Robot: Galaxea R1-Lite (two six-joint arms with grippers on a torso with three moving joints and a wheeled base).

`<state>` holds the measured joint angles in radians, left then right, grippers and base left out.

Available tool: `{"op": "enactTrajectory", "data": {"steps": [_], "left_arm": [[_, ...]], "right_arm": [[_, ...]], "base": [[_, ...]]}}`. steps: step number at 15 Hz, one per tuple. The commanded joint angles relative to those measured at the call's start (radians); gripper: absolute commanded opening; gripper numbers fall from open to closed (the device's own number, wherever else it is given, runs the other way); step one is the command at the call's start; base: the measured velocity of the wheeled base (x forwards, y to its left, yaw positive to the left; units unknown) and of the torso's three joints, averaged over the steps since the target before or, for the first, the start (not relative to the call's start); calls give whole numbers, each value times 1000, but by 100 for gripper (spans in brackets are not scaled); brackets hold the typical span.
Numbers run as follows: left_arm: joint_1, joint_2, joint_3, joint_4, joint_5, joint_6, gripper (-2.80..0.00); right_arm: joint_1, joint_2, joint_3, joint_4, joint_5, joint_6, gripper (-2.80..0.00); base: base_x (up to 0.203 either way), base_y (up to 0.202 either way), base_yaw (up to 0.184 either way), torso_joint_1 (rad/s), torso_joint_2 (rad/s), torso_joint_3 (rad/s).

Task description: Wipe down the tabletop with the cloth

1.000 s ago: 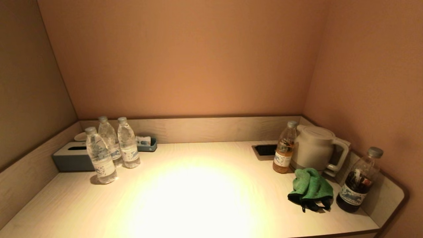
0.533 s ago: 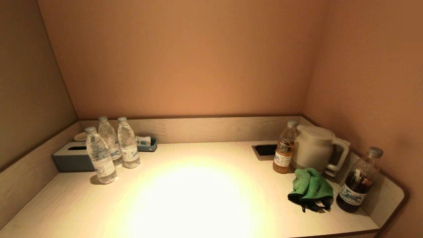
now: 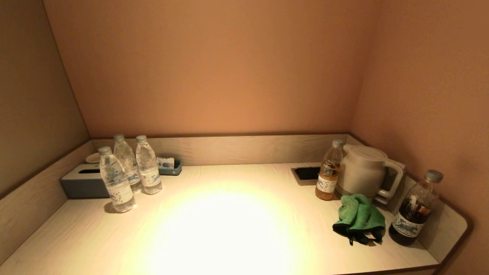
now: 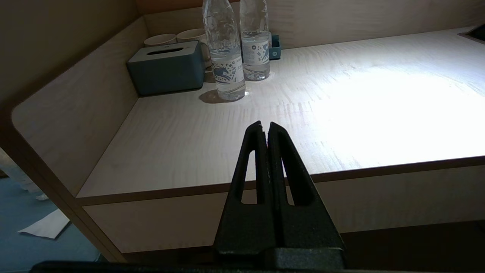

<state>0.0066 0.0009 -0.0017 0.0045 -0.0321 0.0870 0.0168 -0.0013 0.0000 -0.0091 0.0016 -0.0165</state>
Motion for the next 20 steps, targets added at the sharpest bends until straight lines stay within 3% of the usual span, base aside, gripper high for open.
{"op": "enactTrajectory", "data": {"steps": [1, 20], "left_arm": [[1, 1, 0, 0, 0, 1, -280], [1, 1, 0, 0, 0, 2, -280]], "right_arm": [[1, 1, 0, 0, 0, 0, -280], [0, 1, 0, 0, 0, 0, -280]], "base": [[0, 0, 0, 0, 0, 0], [0, 0, 0, 0, 0, 0]]}}
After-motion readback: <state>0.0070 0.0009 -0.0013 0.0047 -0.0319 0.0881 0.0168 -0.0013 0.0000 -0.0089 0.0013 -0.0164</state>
